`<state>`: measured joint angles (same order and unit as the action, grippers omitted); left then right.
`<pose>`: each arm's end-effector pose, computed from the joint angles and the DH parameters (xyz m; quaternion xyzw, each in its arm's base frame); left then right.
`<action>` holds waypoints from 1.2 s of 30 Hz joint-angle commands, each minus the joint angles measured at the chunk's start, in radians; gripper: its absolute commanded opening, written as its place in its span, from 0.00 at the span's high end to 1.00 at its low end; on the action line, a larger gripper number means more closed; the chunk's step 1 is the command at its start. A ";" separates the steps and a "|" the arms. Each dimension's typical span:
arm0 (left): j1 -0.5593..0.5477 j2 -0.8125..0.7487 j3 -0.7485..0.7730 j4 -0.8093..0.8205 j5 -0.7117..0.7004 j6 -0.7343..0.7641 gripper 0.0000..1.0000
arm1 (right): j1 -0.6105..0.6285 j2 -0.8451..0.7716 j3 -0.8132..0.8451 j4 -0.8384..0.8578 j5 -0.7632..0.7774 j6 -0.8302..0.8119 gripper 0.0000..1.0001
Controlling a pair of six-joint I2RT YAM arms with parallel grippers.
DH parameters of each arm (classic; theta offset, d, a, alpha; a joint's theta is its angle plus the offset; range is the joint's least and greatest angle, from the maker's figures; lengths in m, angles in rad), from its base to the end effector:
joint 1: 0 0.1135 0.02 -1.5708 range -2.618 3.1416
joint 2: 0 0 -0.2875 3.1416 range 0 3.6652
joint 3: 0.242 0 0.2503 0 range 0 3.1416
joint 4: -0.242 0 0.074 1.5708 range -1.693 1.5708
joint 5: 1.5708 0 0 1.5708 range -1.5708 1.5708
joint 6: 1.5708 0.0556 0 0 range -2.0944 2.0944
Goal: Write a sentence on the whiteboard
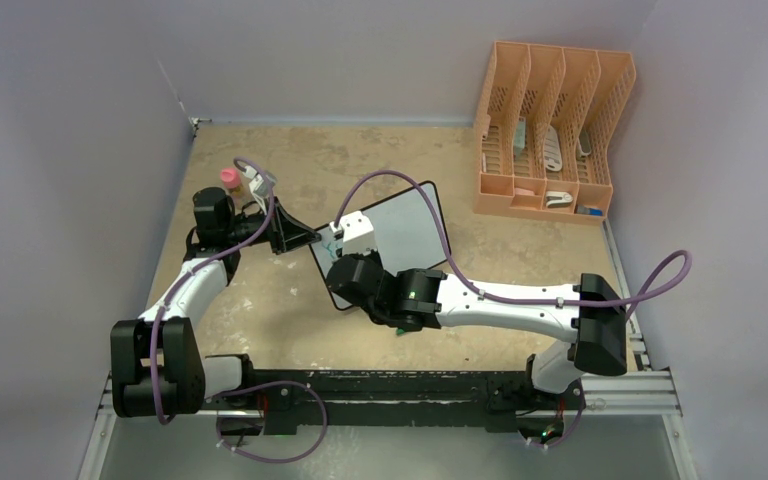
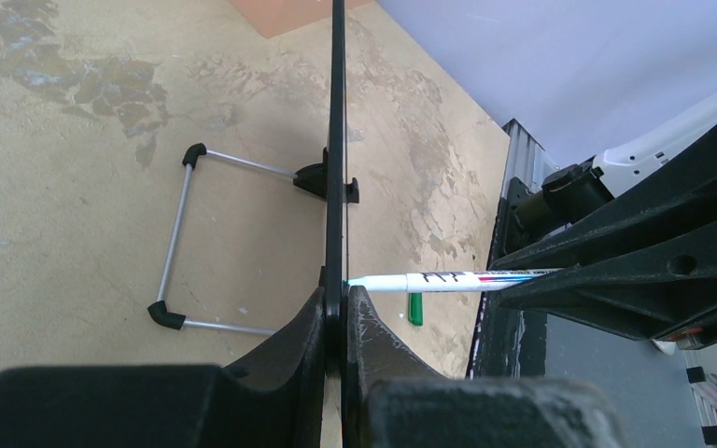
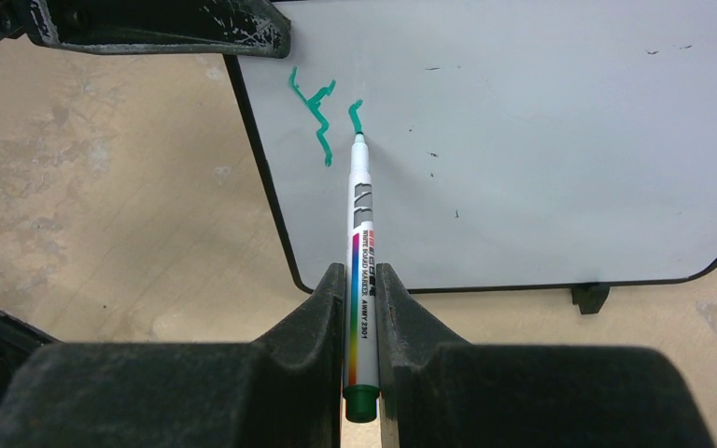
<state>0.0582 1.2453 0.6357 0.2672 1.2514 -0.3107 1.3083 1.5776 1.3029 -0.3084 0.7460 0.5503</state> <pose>0.2504 -0.0383 0.2652 0.2103 0.7131 -0.5336 0.4031 0.1319 0.3456 0.3296 -0.1429 0.8257 0.1617 0.5212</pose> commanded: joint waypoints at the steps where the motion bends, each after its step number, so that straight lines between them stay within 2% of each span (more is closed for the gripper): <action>1: -0.007 -0.009 0.019 0.010 0.039 0.027 1.00 | -0.003 0.001 0.010 -0.014 0.034 0.010 1.00; 22: -0.006 -0.006 0.021 0.010 0.043 0.028 1.00 | -0.004 0.007 0.029 0.010 0.116 0.003 1.00; 36: -0.006 -0.004 0.021 0.010 0.045 0.028 1.00 | -0.004 0.013 0.042 0.077 0.107 -0.050 1.00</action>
<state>0.0582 1.2453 0.6357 0.2668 1.2484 -0.3096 1.3087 1.5795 1.3033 -0.2874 0.8139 0.5251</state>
